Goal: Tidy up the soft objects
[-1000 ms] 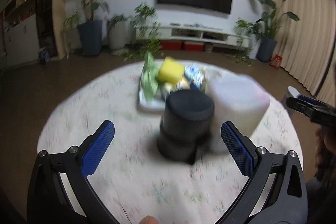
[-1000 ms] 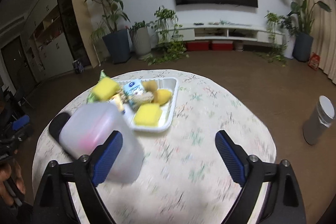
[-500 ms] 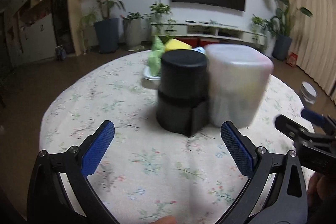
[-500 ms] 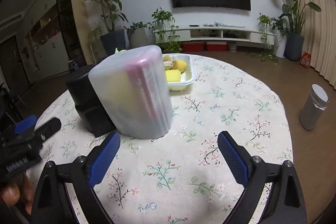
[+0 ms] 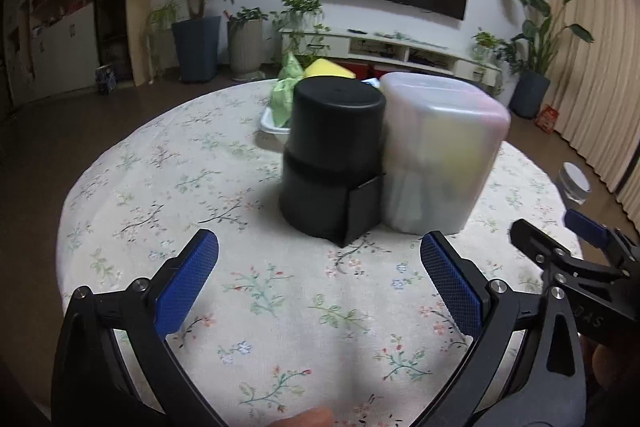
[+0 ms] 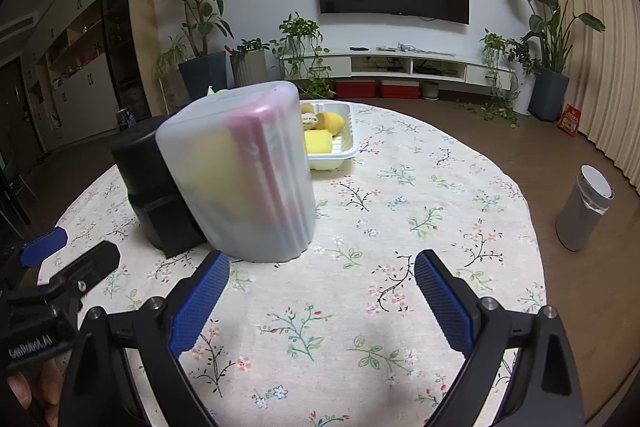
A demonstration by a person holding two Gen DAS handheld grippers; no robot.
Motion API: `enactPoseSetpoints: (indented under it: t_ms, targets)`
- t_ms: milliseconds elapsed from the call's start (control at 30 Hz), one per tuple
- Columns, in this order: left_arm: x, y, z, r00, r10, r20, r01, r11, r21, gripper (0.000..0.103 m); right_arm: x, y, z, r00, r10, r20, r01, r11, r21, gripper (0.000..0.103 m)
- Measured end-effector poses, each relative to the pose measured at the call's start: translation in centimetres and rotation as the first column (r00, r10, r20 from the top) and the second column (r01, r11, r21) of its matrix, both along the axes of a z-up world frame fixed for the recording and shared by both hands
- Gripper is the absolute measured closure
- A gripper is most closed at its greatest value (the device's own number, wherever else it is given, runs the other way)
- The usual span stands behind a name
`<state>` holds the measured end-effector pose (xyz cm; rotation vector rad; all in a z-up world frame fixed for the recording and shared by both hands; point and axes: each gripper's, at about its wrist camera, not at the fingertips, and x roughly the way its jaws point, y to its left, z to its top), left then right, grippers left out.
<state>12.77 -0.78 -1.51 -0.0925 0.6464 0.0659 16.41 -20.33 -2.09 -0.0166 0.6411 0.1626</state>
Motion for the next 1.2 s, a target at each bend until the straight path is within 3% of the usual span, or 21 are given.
enactPoseSetpoints:
  t_ms: [500, 1200]
  targets:
    - [0.09, -0.03, -0.63, 0.999, -0.030, -0.033, 0.029, 0.999, -0.037, 0.000, -0.38, 0.67, 0.17, 0.998, 0.059, 0.016, -0.059, 0.998, 0.000, 0.007]
    - [0.23, -0.02, -0.76, 0.999, -0.001, -0.046, 0.002, 1.000, 0.017, 0.000, -0.52, 0.44, 0.06, 0.999, 0.051, 0.013, -0.051, 0.999, -0.006, 0.007]
